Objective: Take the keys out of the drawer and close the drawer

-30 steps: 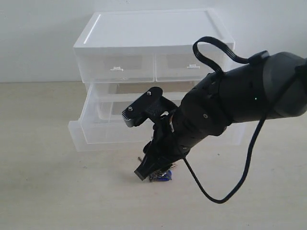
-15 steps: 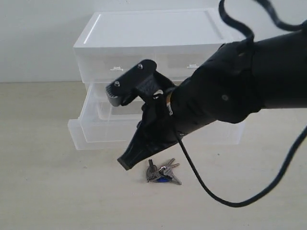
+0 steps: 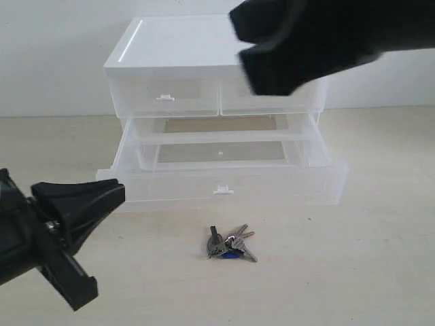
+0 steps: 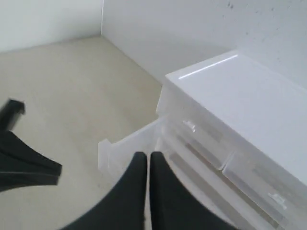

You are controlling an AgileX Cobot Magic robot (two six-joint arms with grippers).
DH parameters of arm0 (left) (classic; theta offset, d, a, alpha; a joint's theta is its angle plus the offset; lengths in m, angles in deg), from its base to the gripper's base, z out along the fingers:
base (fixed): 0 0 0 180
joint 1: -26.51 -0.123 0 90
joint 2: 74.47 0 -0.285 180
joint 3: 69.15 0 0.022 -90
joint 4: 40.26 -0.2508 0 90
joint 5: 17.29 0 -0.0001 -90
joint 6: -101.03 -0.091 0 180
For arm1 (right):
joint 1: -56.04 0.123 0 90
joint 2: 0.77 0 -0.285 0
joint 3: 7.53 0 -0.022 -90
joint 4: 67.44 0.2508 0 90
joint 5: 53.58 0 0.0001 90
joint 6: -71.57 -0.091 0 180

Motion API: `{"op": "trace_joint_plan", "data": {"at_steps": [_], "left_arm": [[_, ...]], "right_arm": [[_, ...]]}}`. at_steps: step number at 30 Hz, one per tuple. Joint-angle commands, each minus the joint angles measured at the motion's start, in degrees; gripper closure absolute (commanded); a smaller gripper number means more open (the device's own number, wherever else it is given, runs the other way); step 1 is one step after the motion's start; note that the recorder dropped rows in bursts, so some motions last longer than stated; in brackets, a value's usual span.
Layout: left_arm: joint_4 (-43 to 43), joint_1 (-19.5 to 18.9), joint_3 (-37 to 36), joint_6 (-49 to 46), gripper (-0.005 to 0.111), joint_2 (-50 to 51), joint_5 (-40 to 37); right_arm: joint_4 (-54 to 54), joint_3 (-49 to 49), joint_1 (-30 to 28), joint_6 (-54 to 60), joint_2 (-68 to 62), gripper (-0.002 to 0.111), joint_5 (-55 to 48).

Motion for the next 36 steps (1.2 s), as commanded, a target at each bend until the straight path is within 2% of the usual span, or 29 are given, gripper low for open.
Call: {"op": "trace_joint_plan", "data": {"at_steps": [1,5,11,15,22,25,32,36], "left_arm": [[-1.32,-0.02,2.94,-0.26,0.102,12.50,3.61],[-4.58,-0.02,7.73,-0.26,0.102,23.40,8.25],[-1.02,-0.02,16.29,-1.34,0.102,35.57,9.22],[5.02,-0.02,21.78,-4.56,0.102,40.02,8.70],[7.30,-0.02,33.58,-7.07,0.102,46.91,-0.16],[5.70,0.20,38.15,-5.25,0.102,48.12,-2.68],[4.88,-0.31,49.42,-6.08,0.102,48.77,-13.94],[4.88,-0.66,57.64,-5.39,0.102,52.65,-18.24]], "right_arm": [[-2.37,-6.70,-0.14,-4.86,13.13,0.108,3.60],[-2.72,-12.25,-0.14,-4.86,21.53,0.108,6.08],[-2.72,-15.89,-0.14,-5.68,24.89,0.108,5.68],[-2.72,-15.98,-0.14,-5.68,24.89,0.108,5.54],[-2.72,-15.98,-0.14,-5.89,24.89,0.108,5.42],[-2.72,-15.98,-0.14,-5.89,24.89,0.108,5.28],[-2.72,-15.98,-0.14,-5.89,24.89,0.108,3.85],[-2.72,-15.98,-0.14,-5.89,24.89,0.108,3.06]]}}
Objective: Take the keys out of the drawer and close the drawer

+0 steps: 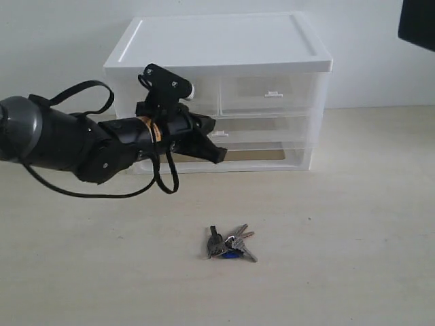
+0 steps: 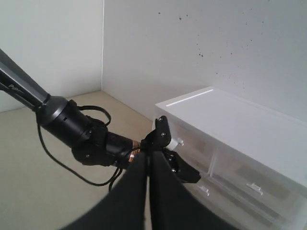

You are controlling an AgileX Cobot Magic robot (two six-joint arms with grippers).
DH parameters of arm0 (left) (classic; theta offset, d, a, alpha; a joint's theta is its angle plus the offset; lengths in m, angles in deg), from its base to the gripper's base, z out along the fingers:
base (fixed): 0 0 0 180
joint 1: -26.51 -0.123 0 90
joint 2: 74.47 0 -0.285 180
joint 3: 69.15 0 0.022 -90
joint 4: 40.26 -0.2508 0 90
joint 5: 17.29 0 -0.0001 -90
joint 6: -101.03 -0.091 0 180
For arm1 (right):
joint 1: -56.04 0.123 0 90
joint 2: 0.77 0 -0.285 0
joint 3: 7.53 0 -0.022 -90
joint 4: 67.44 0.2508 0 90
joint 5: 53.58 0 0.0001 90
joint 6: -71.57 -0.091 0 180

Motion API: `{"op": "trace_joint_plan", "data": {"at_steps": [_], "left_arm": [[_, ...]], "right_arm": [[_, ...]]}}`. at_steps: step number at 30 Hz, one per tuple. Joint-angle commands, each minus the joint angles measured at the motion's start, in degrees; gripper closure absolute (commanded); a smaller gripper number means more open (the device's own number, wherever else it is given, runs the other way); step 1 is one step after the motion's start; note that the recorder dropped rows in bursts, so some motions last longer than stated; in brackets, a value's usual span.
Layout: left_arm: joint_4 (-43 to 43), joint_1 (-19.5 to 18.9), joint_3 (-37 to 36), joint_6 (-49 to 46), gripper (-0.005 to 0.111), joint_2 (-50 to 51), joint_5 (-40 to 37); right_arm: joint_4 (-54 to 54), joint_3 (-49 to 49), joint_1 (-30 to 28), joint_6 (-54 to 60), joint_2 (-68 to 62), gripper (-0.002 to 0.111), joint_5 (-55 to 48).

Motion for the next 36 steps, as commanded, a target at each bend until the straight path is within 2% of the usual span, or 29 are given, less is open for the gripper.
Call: {"op": "trace_joint_plan", "data": {"at_steps": [1,4,8,13,16,19,23,24,25,32,36], "left_arm": [[0.31,-0.26,6.32,0.75,0.102,3.12,-3.93],[0.16,-0.26,8.32,2.42,0.102,4.60,-5.67],[-1.38,-0.13,5.92,3.39,0.102,1.75,-5.86],[-2.80,-0.04,-12.61,6.14,0.102,-17.44,2.80],[-2.03,-0.04,-27.77,7.71,0.102,-35.60,7.79],[-2.03,-0.04,-38.07,6.37,0.102,-57.99,6.87],[-2.03,-0.04,-44.49,6.37,0.102,-86.49,-0.54],[-1.40,-0.04,-45.37,6.37,0.102,-90.22,-1.19],[2.54,-0.04,-46.75,6.37,0.102,-95.69,-0.77],[5.15,-0.04,-50.27,13.87,0.102,-109.96,-1.09],[3.64,-0.04,-52.43,17.93,0.102,-115.46,-2.76]], "right_arm": [[-0.36,-0.22,-0.14,-0.20,0.46,0.108,-0.46],[-0.36,-0.22,-0.14,-0.20,0.46,0.108,-0.69],[-0.36,-0.22,-0.14,-0.20,0.46,0.108,-0.69],[-1.10,-0.22,-0.14,-0.20,0.57,0.108,-0.68],[-1.10,-0.22,-0.14,-0.29,0.84,0.108,-1.08],[-1.10,-0.40,-0.14,-0.93,4.33,0.108,-3.13],[-1.10,-3.89,-0.14,-3.80,15.28,0.108,-2.90],[-1.26,-4.78,-0.14,-3.90,17.58,0.108,-2.53],[-1.26,-6.08,-0.14,-4.75,20.32,0.108,-1.06],[0.71,-11.36,-0.14,-4.51,33.04,0.108,0.24],[1.16,-13.71,-0.16,-5.01,33.91,0.108,-1.12]]}}
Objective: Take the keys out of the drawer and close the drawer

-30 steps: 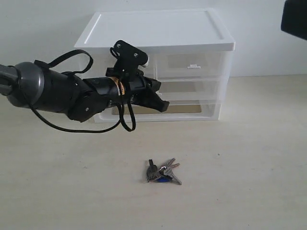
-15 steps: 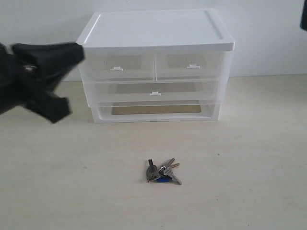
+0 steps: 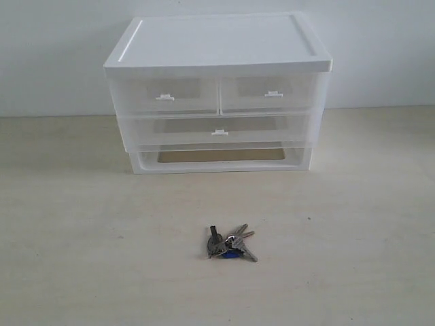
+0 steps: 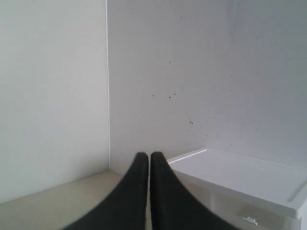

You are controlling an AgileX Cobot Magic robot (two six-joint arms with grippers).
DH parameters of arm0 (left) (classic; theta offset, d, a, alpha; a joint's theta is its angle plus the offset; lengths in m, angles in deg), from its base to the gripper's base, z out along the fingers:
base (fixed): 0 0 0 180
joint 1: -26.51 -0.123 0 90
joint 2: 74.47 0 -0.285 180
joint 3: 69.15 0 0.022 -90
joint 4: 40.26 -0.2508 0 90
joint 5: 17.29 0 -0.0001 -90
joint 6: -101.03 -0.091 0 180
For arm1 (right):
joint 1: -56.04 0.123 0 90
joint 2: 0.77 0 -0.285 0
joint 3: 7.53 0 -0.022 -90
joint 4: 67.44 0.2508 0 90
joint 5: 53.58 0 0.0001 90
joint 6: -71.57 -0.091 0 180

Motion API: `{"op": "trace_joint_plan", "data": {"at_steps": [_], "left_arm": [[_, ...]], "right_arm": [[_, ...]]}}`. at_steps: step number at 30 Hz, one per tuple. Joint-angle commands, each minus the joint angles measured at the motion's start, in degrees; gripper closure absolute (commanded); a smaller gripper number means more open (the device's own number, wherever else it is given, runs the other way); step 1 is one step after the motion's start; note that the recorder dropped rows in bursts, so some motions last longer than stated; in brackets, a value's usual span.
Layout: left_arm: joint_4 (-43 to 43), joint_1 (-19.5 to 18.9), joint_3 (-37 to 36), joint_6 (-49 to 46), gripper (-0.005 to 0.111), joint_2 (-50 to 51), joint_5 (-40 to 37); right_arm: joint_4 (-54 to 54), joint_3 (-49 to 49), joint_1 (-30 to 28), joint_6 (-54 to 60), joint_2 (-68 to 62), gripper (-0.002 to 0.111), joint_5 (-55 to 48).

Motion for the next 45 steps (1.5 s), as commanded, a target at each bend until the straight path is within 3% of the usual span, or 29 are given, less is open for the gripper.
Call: {"op": "trace_joint_plan", "data": {"at_steps": [1,3,14,27,29,30,32,37,40,45], "left_arm": [[-0.73,-0.03,-2.28,3.53,0.102,-4.24,-2.02],[-0.47,-0.03,-2.73,3.53,0.102,-4.24,-2.86],[-0.37,-0.03,-2.75,3.90,0.102,-4.24,-24.29],[0.78,-0.03,-2.75,4.85,0.102,-4.24,-24.86],[1.48,-0.52,-2.75,-2.77,0.102,-4.24,-24.60],[5.31,-1.69,-3.14,-10.55,0.102,-4.24,-25.00],[6.75,-5.50,-4.97,-14.09,0.102,-4.24,-25.23],[9.93,-18.10,-12.78,-14.47,0.102,-4.24,-25.23],[13.14,-26.19,-13.37,-18.37,0.102,-4.24,-27.71],[13.15,-31.79,-13.37,-21.72,0.102,-4.24,-31.71]], "right_arm": [[1.13,-2.10,-0.17,-0.48,0.73,0.108,-0.02],[1.48,-2.76,-0.17,-0.40,0.73,0.108,0.41],[1.48,-3.37,-0.06,-0.05,0.73,0.108,-1.77],[1.48,-3.37,-0.06,-0.27,0.73,0.108,-1.67],[1.48,-3.37,-0.06,-0.27,0.73,0.108,-1.67],[1.48,-3.37,-0.06,-0.27,0.73,0.108,-1.67],[1.48,-3.37,-0.06,-0.28,0.73,0.108,-1.27],[1.48,-3.37,-0.06,-0.28,0.73,0.108,-1.10],[1.48,-3.37,-0.06,-0.28,0.73,0.108,-1.10],[1.48,-3.37,-0.06,-0.28,0.73,0.108,-1.10]]}}
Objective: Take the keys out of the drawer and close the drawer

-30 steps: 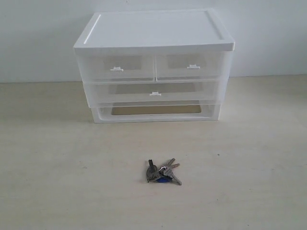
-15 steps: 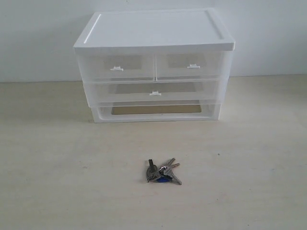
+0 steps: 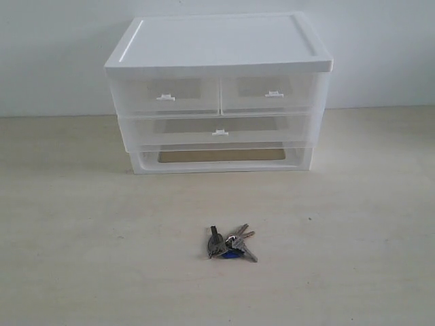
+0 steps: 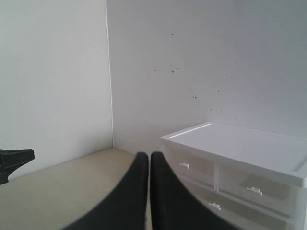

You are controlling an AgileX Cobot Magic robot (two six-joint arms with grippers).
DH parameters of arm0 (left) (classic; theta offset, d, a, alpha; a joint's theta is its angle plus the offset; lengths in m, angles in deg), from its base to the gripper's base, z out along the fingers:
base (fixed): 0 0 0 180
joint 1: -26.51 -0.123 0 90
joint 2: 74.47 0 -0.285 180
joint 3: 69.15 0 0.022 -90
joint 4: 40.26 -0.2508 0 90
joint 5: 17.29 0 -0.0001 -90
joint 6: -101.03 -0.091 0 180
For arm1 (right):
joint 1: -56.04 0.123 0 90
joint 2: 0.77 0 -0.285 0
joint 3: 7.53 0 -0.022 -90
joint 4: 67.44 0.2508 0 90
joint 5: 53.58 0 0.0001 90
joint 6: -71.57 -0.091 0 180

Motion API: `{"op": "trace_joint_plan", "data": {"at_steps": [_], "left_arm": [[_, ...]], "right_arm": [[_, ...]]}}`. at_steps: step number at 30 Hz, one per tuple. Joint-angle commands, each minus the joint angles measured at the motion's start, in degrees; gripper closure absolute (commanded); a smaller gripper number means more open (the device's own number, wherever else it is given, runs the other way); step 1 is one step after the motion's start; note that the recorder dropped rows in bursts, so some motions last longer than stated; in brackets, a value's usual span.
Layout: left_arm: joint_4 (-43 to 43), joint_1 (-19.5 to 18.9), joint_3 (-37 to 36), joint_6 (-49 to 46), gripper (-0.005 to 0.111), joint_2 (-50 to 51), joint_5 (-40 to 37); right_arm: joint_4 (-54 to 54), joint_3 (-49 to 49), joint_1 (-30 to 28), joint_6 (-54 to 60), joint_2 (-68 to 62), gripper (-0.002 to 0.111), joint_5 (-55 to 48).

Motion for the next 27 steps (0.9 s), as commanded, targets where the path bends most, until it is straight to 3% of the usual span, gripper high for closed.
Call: {"op": "trace_joint_plan", "data": {"at_steps": [1,6,27], "left_arm": [[0.33,-4.29,-0.18,-3.09,0.102,-0.13,-4.82],[-0.91,-4.67,-0.18,-4.36,0.102,-0.13,-14.12],[-0.91,-4.67,-0.18,-4.36,0.102,-0.13,-13.74]], "right_arm": [[0.06,-0.08,-0.06,0.01,0.23,0.108,0.48],[0.06,-0.08,-0.06,0.01,0.23,0.108,0.48],[0.06,-0.08,-0.06,0.01,0.23,0.108,0.48]]}}
